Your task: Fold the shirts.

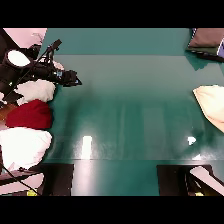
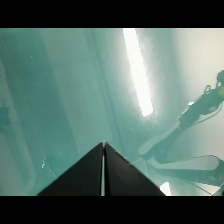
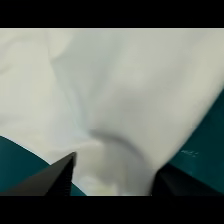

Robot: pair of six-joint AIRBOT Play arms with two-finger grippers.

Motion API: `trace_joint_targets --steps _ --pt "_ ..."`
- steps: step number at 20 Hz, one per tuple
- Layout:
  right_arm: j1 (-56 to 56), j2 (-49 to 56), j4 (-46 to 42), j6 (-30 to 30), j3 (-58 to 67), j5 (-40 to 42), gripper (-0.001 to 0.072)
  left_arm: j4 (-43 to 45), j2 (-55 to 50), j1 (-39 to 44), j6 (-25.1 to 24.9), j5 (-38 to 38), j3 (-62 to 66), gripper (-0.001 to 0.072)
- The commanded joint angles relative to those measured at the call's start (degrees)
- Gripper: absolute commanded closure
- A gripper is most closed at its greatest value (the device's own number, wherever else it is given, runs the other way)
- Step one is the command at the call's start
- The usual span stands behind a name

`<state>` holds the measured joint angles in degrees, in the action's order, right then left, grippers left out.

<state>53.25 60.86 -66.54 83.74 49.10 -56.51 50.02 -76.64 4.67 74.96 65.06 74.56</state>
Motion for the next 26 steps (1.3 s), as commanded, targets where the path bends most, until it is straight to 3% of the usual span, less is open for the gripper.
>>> trace_joint_targets --steps 1,2,4,8,9,15,16,18,19,26 --pt "-0.6 0.0 -20.3 1.3 7.1 -8.0 0.0129 0.4 0.0 0.0 -0.7 0.0 0.0 0.0688" --pt "-0.2 0.0 -22.4 1.3 10.0 -10.6 0.0130 0.4 0.0 0.0 -1.2 0.0 0.1 0.0688" --pt "0.0 0.0 -18.0 1.3 15.1 -12.8 0.0138 0.4 0.0 0.0 -1.9 -0.1 0.1 0.0688" --pt "-9.2 0.0 7.3 1.3 17.6 -16.5 0.0139 0.4 0.0 -0.1 -2.0 -0.1 0.0 0.0688" --pt "-13.6 0.0 10.3 1.2 17.2 -16.9 0.0139 0.4 0.0 -0.1 -2.1 -0.2 0.0 0.0688" --pt "-42.7 2.1 10.9 1.2 18.3 -15.7 0.0144 0.5 0.0 0.0 -3.0 -0.8 0.1 0.0687" --pt "-46.5 2.9 11.0 1.2 19.1 -15.7 0.0260 0.4 0.0 -0.1 -3.0 -1.0 0.1 0.0688" --pt "-52.6 4.2 10.9 1.2 20.4 -15.6 0.0636 0.3 0.0 -0.1 -3.0 -1.5 0.1 0.0688" --pt "-55.4 4.9 10.9 1.0 21.2 -15.5 0.0699 0.3 0.0 -0.1 -3.0 -1.7 0.1 0.0688" --pt "-64.2 9.1 11.0 0.6 24.6 -15.6 0.0699 0.3 0.0 -0.1 -3.0 -1.6 0.1 0.0688"
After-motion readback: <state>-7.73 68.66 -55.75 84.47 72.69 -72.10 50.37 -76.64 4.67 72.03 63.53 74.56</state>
